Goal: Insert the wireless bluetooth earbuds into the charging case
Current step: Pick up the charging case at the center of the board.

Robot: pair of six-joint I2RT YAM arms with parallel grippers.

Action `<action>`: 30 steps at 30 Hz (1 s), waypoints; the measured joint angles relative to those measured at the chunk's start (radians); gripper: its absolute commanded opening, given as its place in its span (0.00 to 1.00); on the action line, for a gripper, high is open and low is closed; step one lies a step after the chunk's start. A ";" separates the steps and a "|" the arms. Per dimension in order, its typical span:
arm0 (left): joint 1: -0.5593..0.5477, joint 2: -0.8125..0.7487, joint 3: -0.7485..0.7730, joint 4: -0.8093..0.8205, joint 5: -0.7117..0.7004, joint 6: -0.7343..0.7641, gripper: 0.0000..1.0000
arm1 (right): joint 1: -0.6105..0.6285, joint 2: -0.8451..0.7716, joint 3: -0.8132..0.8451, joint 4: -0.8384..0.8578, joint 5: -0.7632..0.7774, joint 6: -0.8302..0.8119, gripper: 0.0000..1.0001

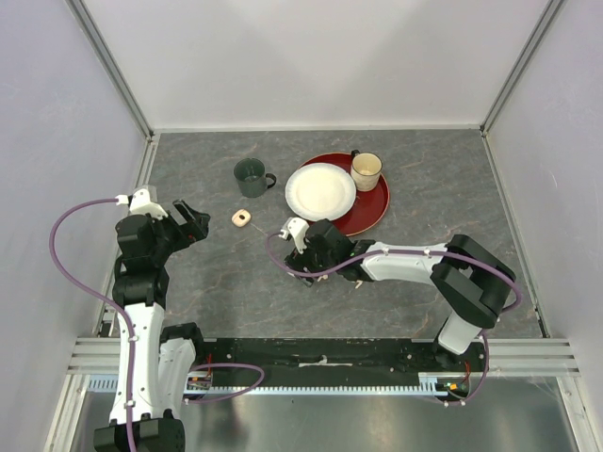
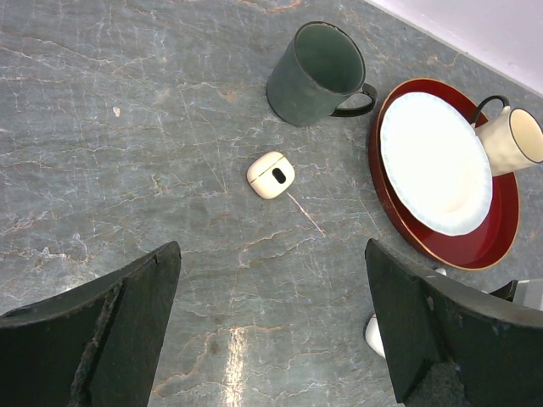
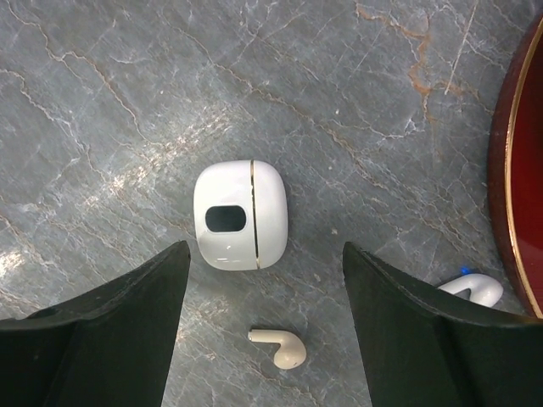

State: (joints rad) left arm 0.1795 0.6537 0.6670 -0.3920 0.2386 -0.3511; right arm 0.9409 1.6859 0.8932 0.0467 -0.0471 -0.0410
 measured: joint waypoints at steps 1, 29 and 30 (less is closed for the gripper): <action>0.000 0.000 0.000 0.000 0.000 0.000 0.95 | 0.000 0.001 0.002 -0.001 0.000 -0.001 0.79; 0.000 0.000 0.000 0.000 0.010 0.000 0.95 | 0.026 0.090 0.041 -0.011 0.022 -0.045 0.65; 0.000 0.000 0.000 0.000 0.011 0.000 0.95 | 0.026 0.092 0.042 -0.011 0.022 -0.045 0.65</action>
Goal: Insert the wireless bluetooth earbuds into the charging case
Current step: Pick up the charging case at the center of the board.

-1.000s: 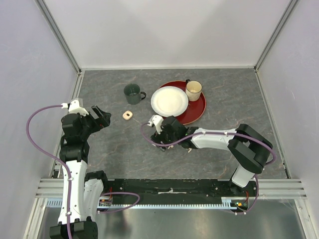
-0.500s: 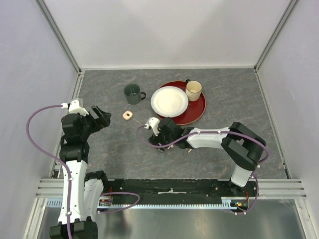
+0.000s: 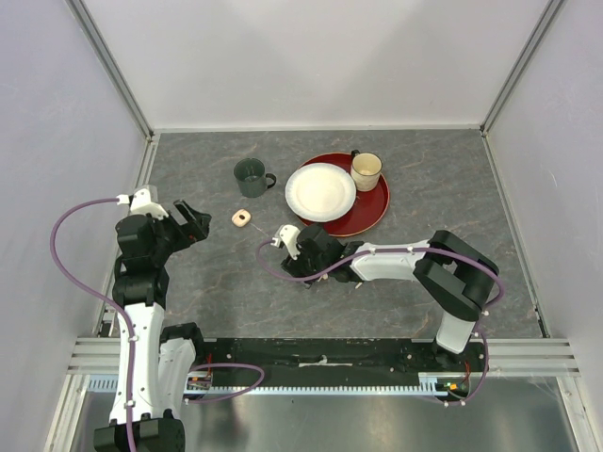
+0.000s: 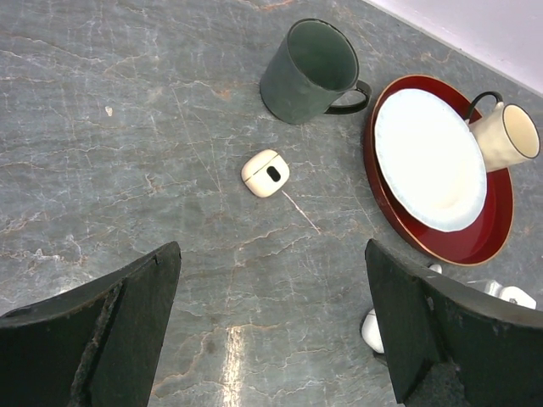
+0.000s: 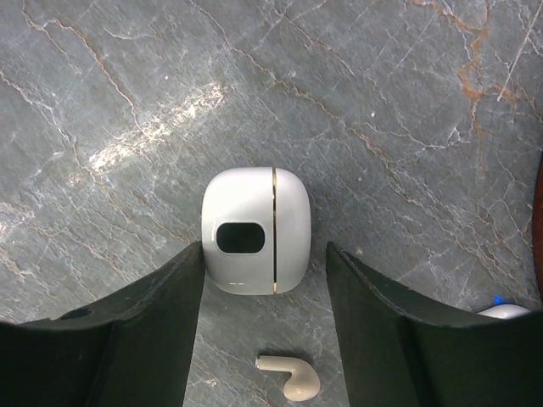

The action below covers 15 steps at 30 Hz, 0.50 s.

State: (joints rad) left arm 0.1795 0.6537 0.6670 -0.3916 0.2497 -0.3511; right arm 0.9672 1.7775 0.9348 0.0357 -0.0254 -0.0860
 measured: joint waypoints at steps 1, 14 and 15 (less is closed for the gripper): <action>0.000 0.000 0.000 0.000 0.003 0.000 0.95 | 0.001 0.002 0.001 0.000 0.000 0.000 0.64; 0.000 0.013 0.001 0.011 0.125 0.000 0.95 | 0.005 0.010 0.036 -0.041 -0.002 -0.015 0.16; 0.000 0.020 0.001 0.018 0.145 0.000 0.95 | 0.005 0.009 0.043 -0.048 -0.002 -0.015 0.15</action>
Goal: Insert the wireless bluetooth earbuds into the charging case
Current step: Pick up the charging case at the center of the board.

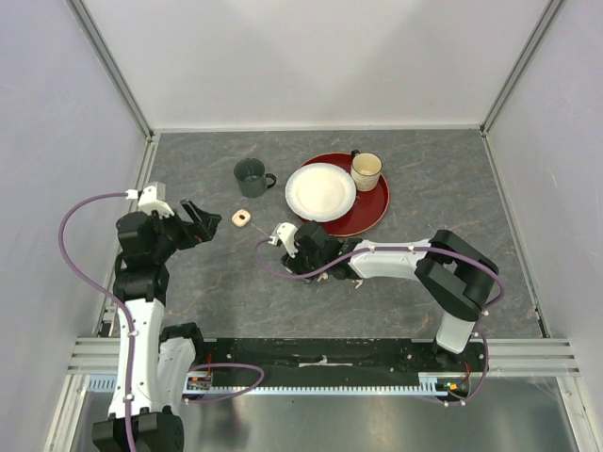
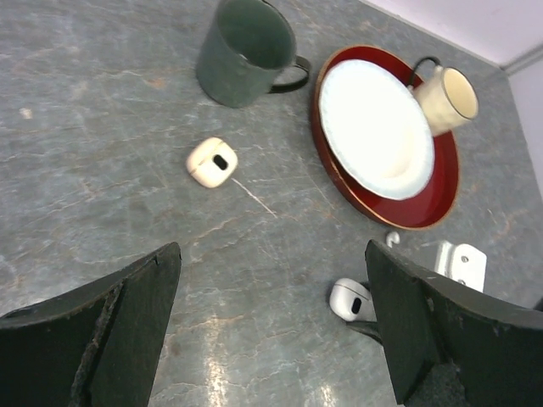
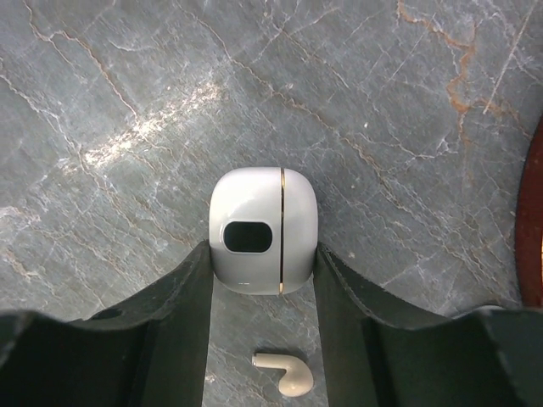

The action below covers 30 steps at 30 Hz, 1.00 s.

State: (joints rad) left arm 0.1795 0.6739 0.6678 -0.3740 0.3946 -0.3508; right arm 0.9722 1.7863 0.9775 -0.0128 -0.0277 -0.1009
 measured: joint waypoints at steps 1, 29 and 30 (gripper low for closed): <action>0.000 0.006 0.000 0.010 0.019 0.000 0.95 | 0.000 -0.005 0.004 -0.006 0.000 0.001 0.13; -0.399 0.259 -0.054 0.461 0.611 -0.230 0.91 | 0.000 -0.508 -0.154 0.088 -0.055 -0.201 0.00; -0.420 0.276 -0.042 0.450 0.589 -0.227 0.90 | 0.000 -0.517 -0.159 0.090 -0.056 -0.201 0.00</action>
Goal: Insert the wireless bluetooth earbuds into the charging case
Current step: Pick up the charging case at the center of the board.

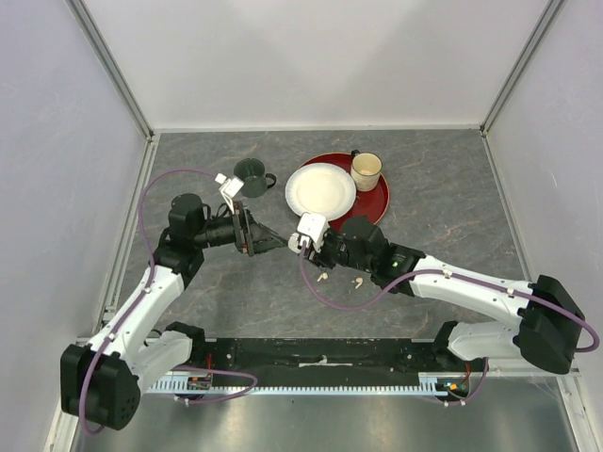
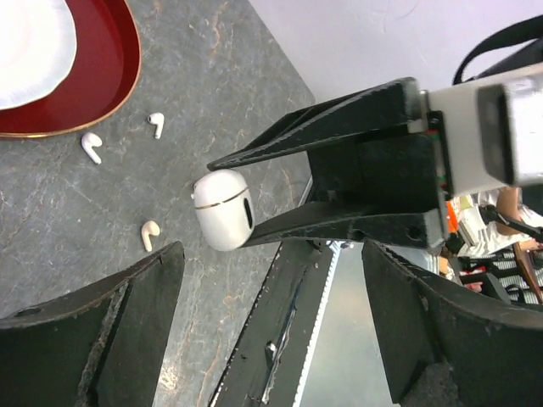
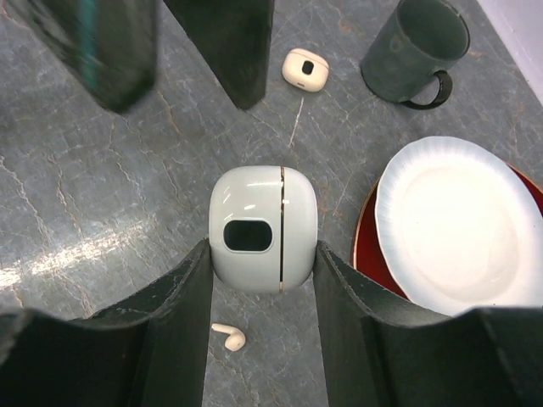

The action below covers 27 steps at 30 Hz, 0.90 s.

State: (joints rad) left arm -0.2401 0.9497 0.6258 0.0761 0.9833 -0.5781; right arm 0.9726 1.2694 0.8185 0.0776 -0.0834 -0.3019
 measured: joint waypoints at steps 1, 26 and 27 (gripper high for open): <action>-0.018 0.016 0.010 -0.006 -0.019 0.003 0.89 | 0.000 -0.010 -0.005 0.004 -0.002 0.000 0.00; -0.193 0.174 0.087 -0.068 -0.189 0.056 0.61 | 0.006 -0.042 -0.031 0.054 -0.024 0.006 0.00; -0.193 0.178 0.089 -0.070 -0.188 0.059 0.59 | 0.006 -0.042 -0.035 0.059 -0.024 0.005 0.00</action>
State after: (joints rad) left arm -0.4335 1.1275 0.7147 0.0059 0.7956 -0.5194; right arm 0.9783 1.2274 0.7834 0.1368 -0.1078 -0.2970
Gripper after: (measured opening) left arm 0.641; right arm 0.520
